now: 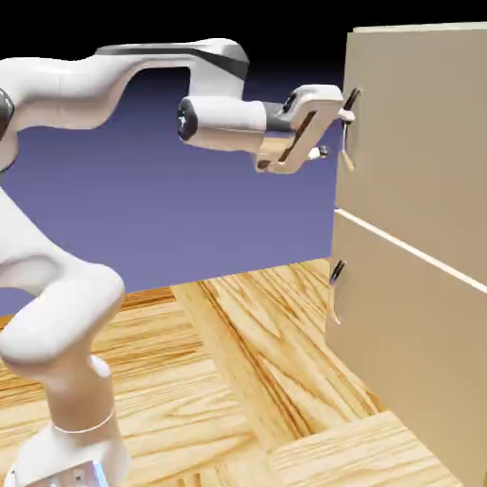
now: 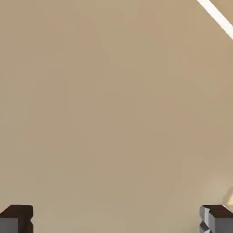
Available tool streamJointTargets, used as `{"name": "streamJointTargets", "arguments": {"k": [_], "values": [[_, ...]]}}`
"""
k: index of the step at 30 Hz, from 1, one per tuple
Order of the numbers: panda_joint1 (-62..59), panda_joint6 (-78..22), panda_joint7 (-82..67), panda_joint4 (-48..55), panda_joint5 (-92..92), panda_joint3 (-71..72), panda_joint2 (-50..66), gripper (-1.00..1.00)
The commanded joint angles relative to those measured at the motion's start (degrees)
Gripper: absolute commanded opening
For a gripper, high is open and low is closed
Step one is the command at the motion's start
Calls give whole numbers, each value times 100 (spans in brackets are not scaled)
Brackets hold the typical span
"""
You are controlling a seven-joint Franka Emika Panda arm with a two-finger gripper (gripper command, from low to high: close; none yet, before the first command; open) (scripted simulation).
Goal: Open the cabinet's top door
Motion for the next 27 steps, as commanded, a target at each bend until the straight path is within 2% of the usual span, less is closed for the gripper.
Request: {"name": "streamJointTargets", "arguments": {"k": [1,15,17,23,24,27], "values": [[-80,0,82,59,250,87,-17,0],[-1206,5,1231,891,3743,1300,-252,0],[-1211,5,1236,895,3758,1305,-253,0],[-2373,-82,1124,1682,3875,2168,160,0],[-2373,-82,1124,1682,3875,2168,160,-100],[-1958,-207,1163,1421,3697,1858,194,-100]]}}
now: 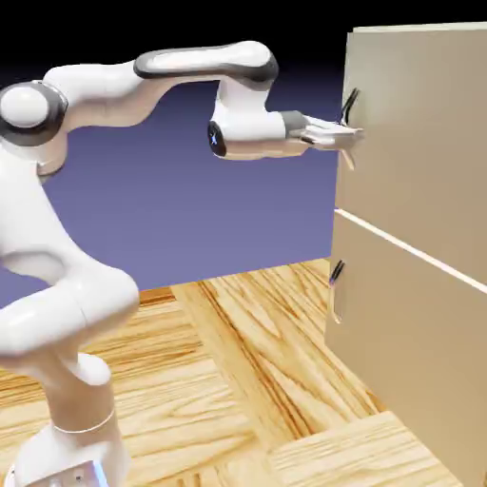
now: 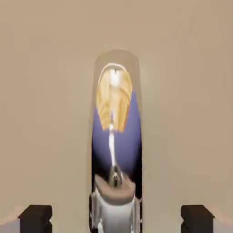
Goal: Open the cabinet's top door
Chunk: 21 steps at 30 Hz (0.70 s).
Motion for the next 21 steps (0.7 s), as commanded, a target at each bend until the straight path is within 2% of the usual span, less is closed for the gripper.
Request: {"name": "streamJointTargets", "arguments": {"k": [1,12,21], "values": [[209,-66,20,-131,-88,-156,14,-100],[2494,-723,623,-1567,-1441,-2028,-226,-100],[4336,-1360,1596,-2938,-3274,-3803,-1072,-100]]}}
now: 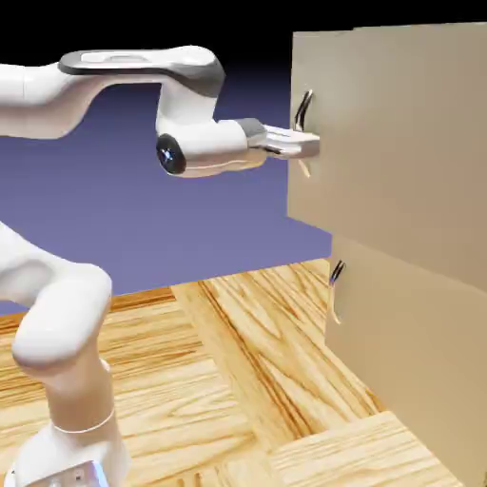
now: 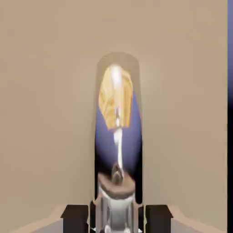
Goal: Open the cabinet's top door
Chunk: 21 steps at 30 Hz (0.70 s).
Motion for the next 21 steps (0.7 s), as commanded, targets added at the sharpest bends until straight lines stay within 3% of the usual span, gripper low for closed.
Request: {"name": "streamJointTargets", "arguments": {"k": [1,10,21], "values": [[175,-80,131,-152,-243,-197,-131,-100],[1078,-834,1331,-1213,-2486,-1675,-1345,-100],[872,-2619,2499,-1827,-5226,-3543,-2586,-100]]}}
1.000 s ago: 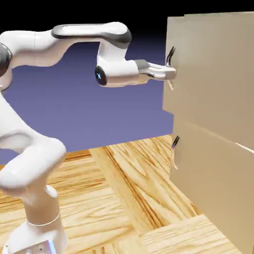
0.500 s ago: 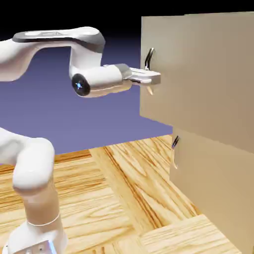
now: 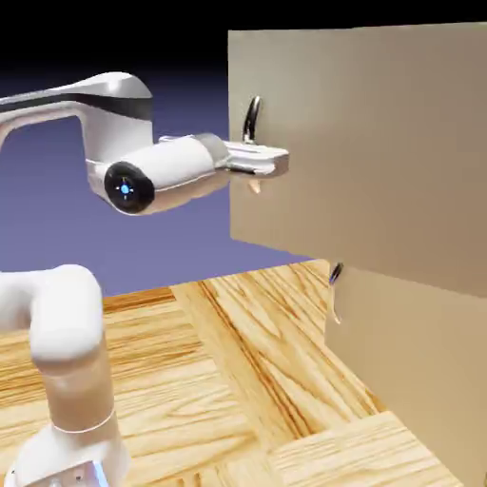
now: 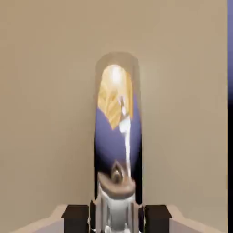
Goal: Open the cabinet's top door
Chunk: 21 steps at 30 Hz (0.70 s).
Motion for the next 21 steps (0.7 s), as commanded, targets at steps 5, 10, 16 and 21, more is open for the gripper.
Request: {"name": "streamJointTargets", "arguments": {"k": [5,10,16,21], "values": [[-217,-1061,214,115,-1107,-1038,-168,-100],[-244,-2109,279,504,-2067,-2076,-56,-100],[147,-3407,279,1367,-3075,-3322,309,-100],[871,-4482,298,2385,-3744,-4294,633,-100]]}}
